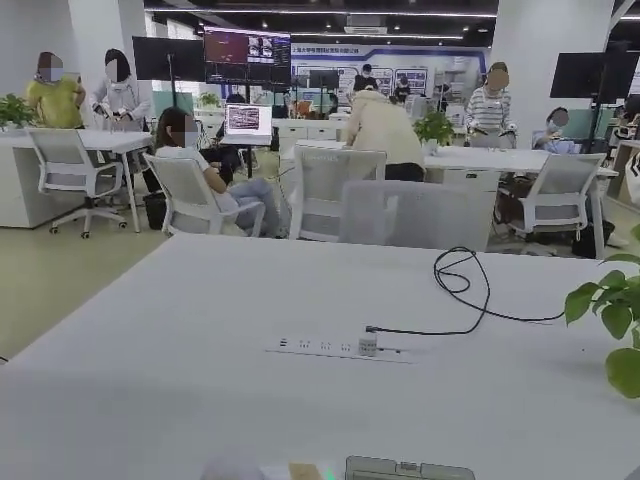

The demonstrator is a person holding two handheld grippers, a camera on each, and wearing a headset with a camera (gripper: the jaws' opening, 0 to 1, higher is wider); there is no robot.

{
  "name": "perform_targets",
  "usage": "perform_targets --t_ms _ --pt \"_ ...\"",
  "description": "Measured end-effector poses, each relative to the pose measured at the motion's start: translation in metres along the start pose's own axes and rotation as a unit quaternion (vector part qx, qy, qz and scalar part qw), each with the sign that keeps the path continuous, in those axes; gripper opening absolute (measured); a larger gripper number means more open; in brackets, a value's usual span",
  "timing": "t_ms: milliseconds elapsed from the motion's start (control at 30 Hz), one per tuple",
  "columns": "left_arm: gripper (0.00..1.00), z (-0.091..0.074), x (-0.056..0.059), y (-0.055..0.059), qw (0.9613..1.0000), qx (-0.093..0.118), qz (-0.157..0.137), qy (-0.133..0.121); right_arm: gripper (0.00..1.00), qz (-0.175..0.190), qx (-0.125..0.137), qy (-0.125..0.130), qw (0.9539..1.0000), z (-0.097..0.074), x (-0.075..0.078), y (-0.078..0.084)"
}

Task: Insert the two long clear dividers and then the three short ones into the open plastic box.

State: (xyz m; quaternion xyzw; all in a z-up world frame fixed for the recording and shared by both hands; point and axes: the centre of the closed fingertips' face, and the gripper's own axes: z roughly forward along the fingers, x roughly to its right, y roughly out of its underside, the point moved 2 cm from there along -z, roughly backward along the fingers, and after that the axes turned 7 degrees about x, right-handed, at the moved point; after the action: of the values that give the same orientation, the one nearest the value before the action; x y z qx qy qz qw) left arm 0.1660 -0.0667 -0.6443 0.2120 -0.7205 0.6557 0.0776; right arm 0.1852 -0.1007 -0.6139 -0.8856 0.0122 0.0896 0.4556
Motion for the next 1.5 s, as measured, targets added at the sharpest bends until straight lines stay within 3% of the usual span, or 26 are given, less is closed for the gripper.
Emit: perform_targets --t_ms 167,300,533,767,1500 --pt "0.0 0.0 0.004 0.001 0.9997 -0.004 0.02 0.014 0.15 0.008 0.001 -0.031 0.9995 0.005 -0.006 0.002" --pt "0.0 -0.001 0.01 0.0 0.999 0.006 0.033 0.028 0.12 0.014 -0.001 -0.053 0.9985 0.011 -0.011 0.003" --pt "0.0 -0.003 0.01 0.001 0.9988 0.006 0.038 0.03 0.07 0.018 -0.008 -0.078 0.9968 0.02 -0.023 0.003" --pt "0.0 -0.003 0.012 0.002 0.9985 0.007 0.042 0.035 0.03 0.018 -0.005 -0.081 0.9965 0.022 -0.025 0.001" --pt "0.0 -0.008 0.008 0.005 0.9984 0.014 0.053 0.016 0.03 0.003 -0.004 -0.078 0.9969 0.029 -0.024 -0.001"
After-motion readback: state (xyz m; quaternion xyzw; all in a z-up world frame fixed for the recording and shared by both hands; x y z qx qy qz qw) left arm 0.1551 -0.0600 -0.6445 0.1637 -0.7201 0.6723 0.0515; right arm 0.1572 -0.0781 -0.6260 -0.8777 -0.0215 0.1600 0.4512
